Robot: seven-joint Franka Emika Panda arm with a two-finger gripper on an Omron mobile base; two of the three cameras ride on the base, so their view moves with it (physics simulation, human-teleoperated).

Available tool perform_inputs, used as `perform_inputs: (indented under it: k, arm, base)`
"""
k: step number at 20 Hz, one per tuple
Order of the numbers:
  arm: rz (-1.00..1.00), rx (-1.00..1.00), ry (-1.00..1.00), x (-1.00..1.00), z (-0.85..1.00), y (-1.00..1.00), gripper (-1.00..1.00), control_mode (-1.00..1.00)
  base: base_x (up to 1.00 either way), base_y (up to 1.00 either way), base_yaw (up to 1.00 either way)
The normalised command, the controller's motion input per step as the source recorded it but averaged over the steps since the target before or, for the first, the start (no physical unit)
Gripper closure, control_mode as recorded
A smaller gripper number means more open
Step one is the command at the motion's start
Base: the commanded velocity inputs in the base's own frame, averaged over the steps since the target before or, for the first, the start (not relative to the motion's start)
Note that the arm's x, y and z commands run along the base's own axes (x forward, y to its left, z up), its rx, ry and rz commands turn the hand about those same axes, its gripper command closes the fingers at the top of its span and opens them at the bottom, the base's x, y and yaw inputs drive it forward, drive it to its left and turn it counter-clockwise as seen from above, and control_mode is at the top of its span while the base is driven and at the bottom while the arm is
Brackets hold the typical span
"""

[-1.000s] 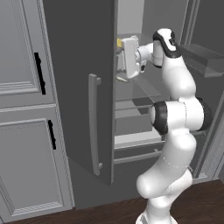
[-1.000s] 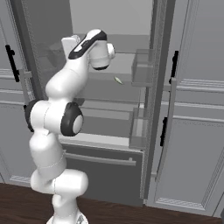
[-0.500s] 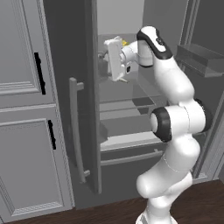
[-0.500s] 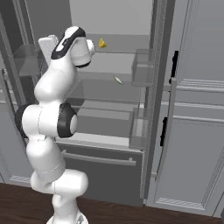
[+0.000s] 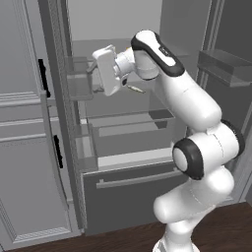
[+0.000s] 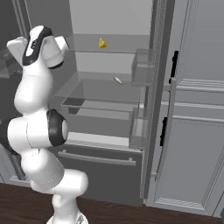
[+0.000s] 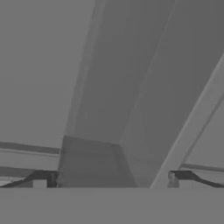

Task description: Grab a lemon wedge from the fridge and one ice cube from the ice bowl, and put them in the glass of lemonade.

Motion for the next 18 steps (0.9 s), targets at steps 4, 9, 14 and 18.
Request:
perform_inputs:
  k: [4, 9, 14, 18]
  arm:
    - [0.0, 0.0, -0.17, -0.6, 0.05, 0.55, -1.0, -1.0]
    - [0.0, 0.07, -0.2, -0.89, 0.28, -0.74, -1.0, -1.0]
    - [0.0, 0.14, -0.22, -0.7, 0.18, -0.99, -1.0, -1.0]
    - [0.0, -0.13, -0.19, -0.56, 0.01, -0.79, -1.0, -1.0]
  base:
    - [0.0, 0.0, 0.0]
    - [0.0, 0.0, 0.0]
    - [0.0, 0.0, 0.0]
    - [0.0, 0.0, 0.0]
